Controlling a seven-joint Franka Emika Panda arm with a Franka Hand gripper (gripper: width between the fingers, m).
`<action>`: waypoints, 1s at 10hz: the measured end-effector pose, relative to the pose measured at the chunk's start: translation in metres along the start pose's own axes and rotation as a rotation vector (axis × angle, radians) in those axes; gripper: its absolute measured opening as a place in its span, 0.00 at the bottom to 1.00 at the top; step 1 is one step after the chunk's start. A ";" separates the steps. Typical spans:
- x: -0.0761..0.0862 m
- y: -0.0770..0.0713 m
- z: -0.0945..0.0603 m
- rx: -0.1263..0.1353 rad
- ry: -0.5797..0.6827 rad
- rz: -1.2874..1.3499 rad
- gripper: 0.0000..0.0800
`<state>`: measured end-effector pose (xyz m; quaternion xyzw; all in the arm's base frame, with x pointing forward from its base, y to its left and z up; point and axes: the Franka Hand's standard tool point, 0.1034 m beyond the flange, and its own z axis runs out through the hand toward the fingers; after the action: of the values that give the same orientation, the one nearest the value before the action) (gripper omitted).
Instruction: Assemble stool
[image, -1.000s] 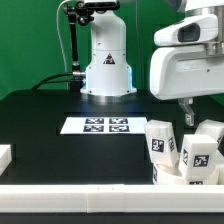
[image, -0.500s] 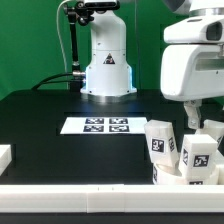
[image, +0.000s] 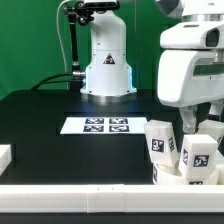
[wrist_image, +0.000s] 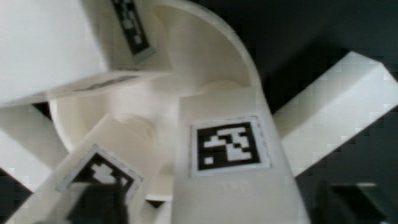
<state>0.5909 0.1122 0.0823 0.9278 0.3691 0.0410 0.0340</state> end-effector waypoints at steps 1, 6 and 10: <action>-0.001 0.002 0.001 0.000 -0.001 0.003 0.49; -0.001 0.002 0.000 0.000 0.000 0.090 0.42; -0.002 0.003 0.001 0.004 0.008 0.485 0.42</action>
Offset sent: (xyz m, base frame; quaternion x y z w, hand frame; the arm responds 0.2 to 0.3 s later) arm 0.0000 0.0000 0.0000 0.0000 0.0000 0.0650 0.9979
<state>0.5914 0.1089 0.0814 0.9892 0.1358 0.0511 0.0199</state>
